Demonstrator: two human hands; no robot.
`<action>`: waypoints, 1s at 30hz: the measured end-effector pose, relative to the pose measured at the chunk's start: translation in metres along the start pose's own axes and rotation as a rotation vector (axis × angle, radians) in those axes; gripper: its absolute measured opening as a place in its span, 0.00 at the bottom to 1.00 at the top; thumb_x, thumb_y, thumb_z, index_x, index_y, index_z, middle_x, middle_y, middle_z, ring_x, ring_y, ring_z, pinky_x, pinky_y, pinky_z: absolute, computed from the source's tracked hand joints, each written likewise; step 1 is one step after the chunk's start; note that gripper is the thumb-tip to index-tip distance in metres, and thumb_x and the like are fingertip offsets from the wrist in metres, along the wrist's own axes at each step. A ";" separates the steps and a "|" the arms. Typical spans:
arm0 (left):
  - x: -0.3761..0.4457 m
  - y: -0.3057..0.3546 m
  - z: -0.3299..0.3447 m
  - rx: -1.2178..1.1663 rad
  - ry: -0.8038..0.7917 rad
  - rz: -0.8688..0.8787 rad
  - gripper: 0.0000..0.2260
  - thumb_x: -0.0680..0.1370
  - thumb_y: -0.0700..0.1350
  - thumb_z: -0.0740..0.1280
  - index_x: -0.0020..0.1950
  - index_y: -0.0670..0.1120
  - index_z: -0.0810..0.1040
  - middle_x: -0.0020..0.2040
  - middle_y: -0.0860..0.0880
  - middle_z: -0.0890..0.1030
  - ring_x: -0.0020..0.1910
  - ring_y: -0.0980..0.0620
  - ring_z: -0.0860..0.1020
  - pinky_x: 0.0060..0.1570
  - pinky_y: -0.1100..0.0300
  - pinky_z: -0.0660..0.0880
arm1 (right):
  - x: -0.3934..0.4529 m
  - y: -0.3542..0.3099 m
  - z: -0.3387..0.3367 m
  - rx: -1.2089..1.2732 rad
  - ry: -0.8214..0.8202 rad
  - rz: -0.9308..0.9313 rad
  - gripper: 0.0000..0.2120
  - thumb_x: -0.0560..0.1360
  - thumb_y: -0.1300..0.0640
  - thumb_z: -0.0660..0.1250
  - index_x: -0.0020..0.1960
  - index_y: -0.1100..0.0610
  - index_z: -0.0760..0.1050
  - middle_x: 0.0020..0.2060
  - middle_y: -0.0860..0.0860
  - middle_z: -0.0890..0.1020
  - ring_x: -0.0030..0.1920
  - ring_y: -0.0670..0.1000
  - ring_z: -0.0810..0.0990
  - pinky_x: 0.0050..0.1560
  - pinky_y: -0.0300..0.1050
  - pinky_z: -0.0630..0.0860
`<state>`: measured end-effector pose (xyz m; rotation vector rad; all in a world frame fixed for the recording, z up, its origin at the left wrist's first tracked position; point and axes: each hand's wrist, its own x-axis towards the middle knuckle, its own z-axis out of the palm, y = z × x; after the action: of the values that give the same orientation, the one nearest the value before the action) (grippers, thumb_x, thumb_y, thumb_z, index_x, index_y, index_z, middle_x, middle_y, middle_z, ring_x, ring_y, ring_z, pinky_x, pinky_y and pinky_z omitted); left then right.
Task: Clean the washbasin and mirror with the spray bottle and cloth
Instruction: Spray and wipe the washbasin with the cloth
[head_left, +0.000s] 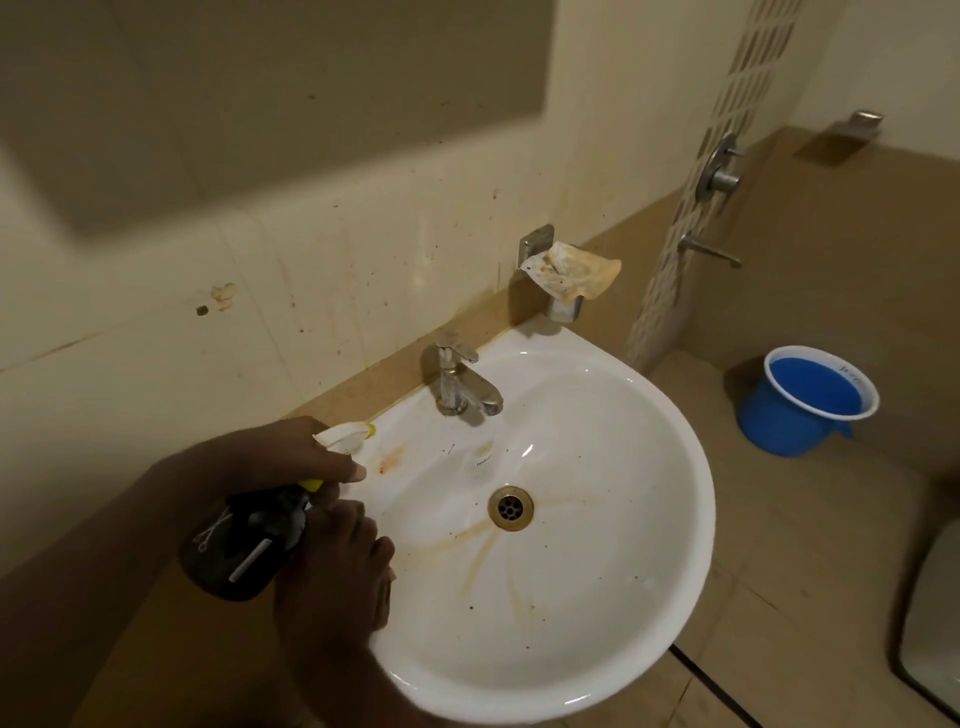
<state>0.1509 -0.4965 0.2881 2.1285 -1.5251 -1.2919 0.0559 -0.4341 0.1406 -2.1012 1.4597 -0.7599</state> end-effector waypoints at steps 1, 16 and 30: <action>0.000 0.000 0.001 0.004 -0.022 -0.007 0.22 0.55 0.64 0.73 0.33 0.45 0.82 0.30 0.49 0.83 0.30 0.55 0.80 0.39 0.61 0.75 | -0.001 -0.001 0.003 0.004 -0.013 0.009 0.15 0.79 0.46 0.49 0.58 0.48 0.70 0.52 0.48 0.72 0.48 0.54 0.72 0.48 0.47 0.65; -0.031 -0.022 -0.018 0.027 0.020 -0.117 0.15 0.72 0.53 0.73 0.29 0.47 0.80 0.31 0.50 0.82 0.31 0.53 0.79 0.39 0.60 0.75 | 0.011 -0.019 -0.010 -0.064 0.056 0.028 0.01 0.69 0.54 0.66 0.40 0.50 0.74 0.38 0.50 0.74 0.35 0.54 0.73 0.35 0.49 0.69; -0.014 -0.002 -0.015 0.119 -0.045 -0.137 0.14 0.70 0.51 0.74 0.32 0.42 0.81 0.27 0.50 0.81 0.28 0.52 0.78 0.39 0.59 0.76 | 0.008 -0.017 -0.021 0.032 0.011 0.065 0.04 0.74 0.50 0.59 0.45 0.45 0.73 0.47 0.46 0.73 0.44 0.52 0.73 0.41 0.45 0.62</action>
<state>0.1630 -0.4881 0.3028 2.3300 -1.5325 -1.3327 0.0553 -0.4378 0.1684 -2.0186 1.5042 -0.7664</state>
